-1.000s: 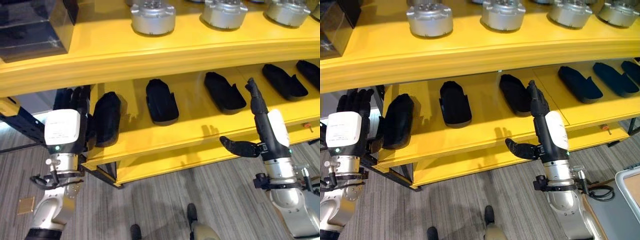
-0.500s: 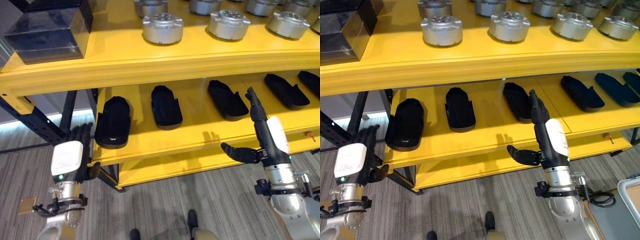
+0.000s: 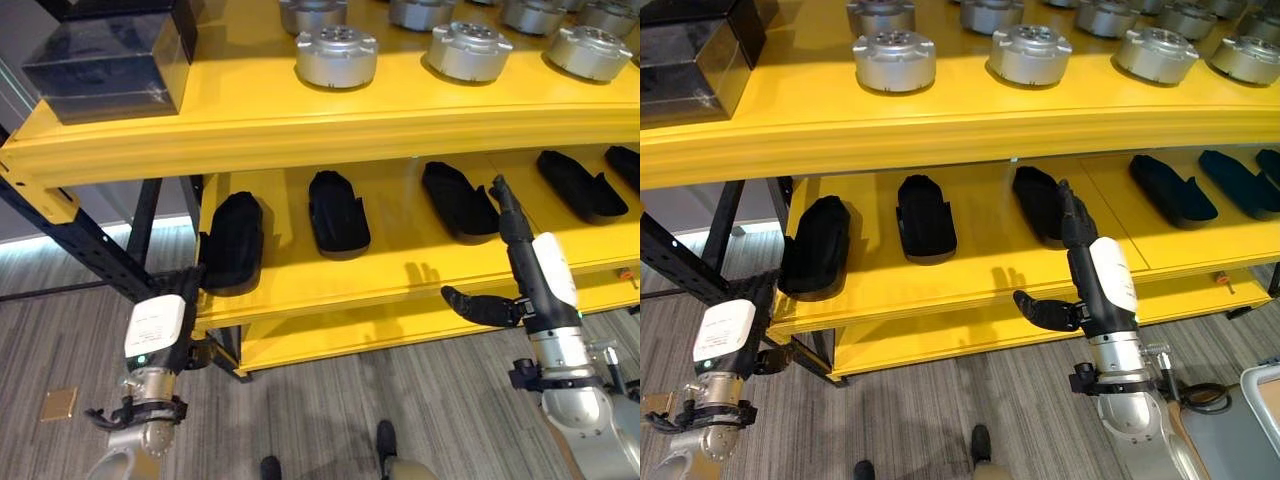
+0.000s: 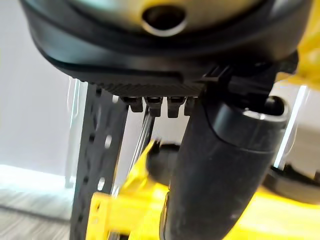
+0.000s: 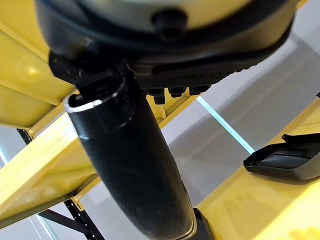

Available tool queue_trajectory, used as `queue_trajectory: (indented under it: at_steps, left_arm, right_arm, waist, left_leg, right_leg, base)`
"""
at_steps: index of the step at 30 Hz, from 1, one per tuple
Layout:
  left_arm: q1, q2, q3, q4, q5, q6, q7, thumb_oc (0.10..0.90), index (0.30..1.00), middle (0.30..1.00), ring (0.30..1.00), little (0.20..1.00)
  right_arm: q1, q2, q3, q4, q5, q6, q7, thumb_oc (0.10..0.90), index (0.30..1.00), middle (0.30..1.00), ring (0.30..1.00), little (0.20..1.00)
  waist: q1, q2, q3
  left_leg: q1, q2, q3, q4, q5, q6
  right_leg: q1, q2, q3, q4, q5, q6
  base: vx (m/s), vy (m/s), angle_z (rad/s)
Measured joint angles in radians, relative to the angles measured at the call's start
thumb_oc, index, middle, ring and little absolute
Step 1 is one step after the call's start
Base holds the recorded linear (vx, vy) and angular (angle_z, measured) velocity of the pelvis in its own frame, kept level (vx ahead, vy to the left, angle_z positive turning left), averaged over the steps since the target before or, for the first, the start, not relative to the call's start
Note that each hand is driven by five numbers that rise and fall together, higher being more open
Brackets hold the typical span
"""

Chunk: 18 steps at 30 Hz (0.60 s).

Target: Move parts from the plastic box to the shelf.

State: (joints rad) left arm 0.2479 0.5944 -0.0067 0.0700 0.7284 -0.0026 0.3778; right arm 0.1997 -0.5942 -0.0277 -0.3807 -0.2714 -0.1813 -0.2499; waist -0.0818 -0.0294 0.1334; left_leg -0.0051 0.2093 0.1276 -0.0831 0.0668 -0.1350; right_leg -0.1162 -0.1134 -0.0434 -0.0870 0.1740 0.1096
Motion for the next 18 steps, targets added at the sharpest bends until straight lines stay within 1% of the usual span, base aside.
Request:
queue_trajectory:
  at_steps: [3, 7, 11, 14, 18]
  left_arm:
    - [-0.012, 0.000, -0.022, 0.037, 0.000, 0.004, -0.002, 0.900, 1.000, 1.000, 1.000, 1.000]
    - [-0.070, -0.008, -0.076, 0.122, 0.001, 0.021, -0.006, 0.900, 1.000, 1.000, 1.000, 1.000]
    - [-0.085, -0.015, -0.083, 0.144, 0.001, 0.027, -0.014, 0.900, 1.000, 1.000, 1.000, 1.000]
    - [-0.125, -0.017, -0.115, 0.200, 0.002, 0.040, -0.014, 0.900, 1.000, 1.000, 1.000, 1.000]
    - [-0.147, -0.020, -0.117, 0.219, 0.002, 0.047, -0.011, 0.900, 1.000, 1.000, 1.000, 1.000]
  right_arm:
    - [0.000, 0.000, 0.000, 0.000, 0.000, 0.000, 0.000, 0.900, 1.000, 1.000, 1.000, 1.000]
    - [-0.002, -0.002, 0.007, 0.000, 0.000, 0.000, 0.000, 0.900, 1.000, 1.000, 1.000, 1.000]
    - [-0.003, -0.002, 0.009, 0.000, 0.000, 0.000, 0.000, 0.900, 1.000, 1.000, 1.000, 1.000]
    - [-0.005, -0.002, 0.012, 0.000, 0.000, 0.000, 0.000, 0.900, 1.000, 1.000, 1.000, 1.000]
    - [-0.005, -0.003, 0.016, 0.000, 0.000, 0.000, 0.000, 0.900, 1.000, 1.000, 1.000, 1.000]
  waist:
    - [-0.002, -0.002, -0.001]
    - [-0.003, -0.007, 0.000]
    - [-0.007, -0.026, 0.000]
    - [-0.018, -0.029, 0.001]
    - [-0.024, -0.037, 0.010]
  left_leg:
    - [-0.012, 0.000, 0.000, 0.001, 0.001, -0.001]
    - [-0.016, 0.000, 0.001, 0.003, 0.001, -0.002]
    - [-0.035, 0.000, 0.003, 0.003, 0.003, -0.003]
    - [-0.045, -0.001, 0.003, 0.004, 0.003, -0.003]
    - [-0.046, -0.001, 0.005, 0.004, 0.004, -0.003]
  right_leg:
    - [-0.013, 0.000, 0.000, 0.000, 0.001, 0.000]
    - [-0.017, 0.000, 0.000, 0.000, 0.002, 0.002]
    - [-0.037, 0.000, 0.002, 0.000, 0.004, 0.002]
    - [-0.048, 0.000, 0.002, 0.000, 0.004, 0.002]
    - [-0.052, 0.001, 0.004, -0.001, 0.004, 0.004]
  base:
    - [0.00, 0.000, 0.00]
    - [0.00, 0.000, 0.00]
    - [-0.01, 0.007, -0.03]
    - [0.00, 0.000, 0.00]
    - [0.00, 0.002, -0.01]
